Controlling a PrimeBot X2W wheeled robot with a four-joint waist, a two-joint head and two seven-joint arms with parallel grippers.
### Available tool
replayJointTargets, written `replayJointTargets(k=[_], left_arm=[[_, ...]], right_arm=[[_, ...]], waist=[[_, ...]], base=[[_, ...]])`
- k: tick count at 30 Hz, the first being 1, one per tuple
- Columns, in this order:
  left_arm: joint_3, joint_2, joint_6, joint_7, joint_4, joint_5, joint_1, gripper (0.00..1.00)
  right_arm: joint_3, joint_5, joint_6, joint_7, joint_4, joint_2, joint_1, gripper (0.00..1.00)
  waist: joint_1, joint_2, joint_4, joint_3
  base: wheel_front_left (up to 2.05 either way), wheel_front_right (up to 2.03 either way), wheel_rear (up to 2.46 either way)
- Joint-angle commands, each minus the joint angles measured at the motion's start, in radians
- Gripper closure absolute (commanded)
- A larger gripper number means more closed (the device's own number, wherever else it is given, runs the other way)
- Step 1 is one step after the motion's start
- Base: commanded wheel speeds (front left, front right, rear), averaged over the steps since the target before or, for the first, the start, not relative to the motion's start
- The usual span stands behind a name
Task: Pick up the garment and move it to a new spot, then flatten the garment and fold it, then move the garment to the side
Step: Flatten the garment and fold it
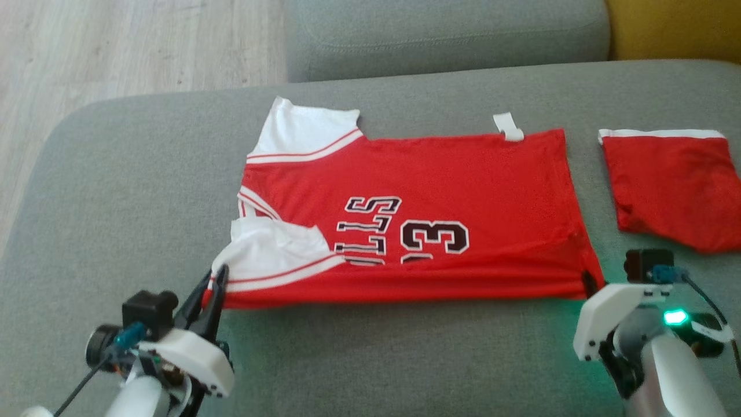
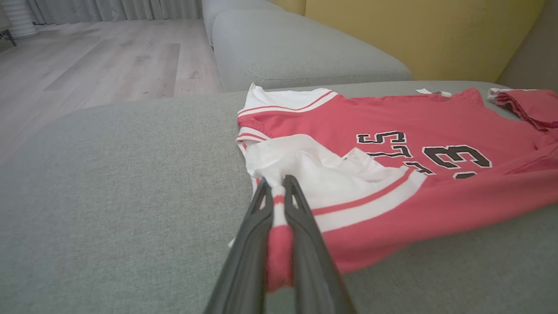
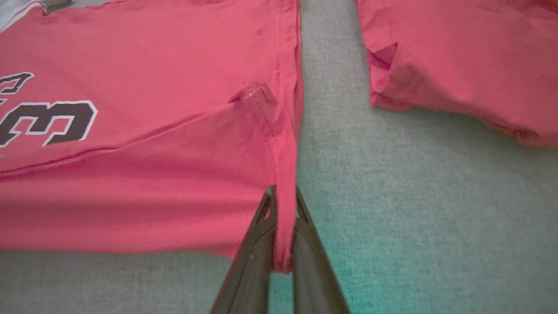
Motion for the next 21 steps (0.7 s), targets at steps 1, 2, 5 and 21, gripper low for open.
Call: replayJointTargets(k=[1,2,5,21], left_arm=[[0.035,0.035,0.002,0.002,-0.039,-0.008,-0.023,1.0],[0.034,0.038,0.002,0.012,-0.051,-0.012,-0.011,1.0],[0.024,0.041,0.002,0.039,-0.077,-0.02,0.016,1.0],[0.054,0.031,0.065,-0.08,-0.134,-0.008,-0.021,0.0]], right_arm=[[0.025,0.009,-0.002,0.011,-0.052,-0.005,-0.008,1.0],[0.028,0.016,-0.002,0.028,-0.08,-0.005,0.01,1.0],[0.029,0.037,-0.002,0.067,-0.155,-0.005,0.056,1.0],[0.091,0.178,-0.002,-0.189,-0.324,-0.005,0.085,0.0]], waist=[[0.0002,-0.0001,-0.005,-0.007],[0.0002,-0.0001,-0.006,-0.009],[0.0002,-0.0001,-0.007,-0.009],[0.0002,-0.0001,-0.043,0.054]], base=[[0.0,0.0,0.0],[0.0,0.0,0.0],[0.0,0.0,0.0],[0.0,0.0,0.0]])
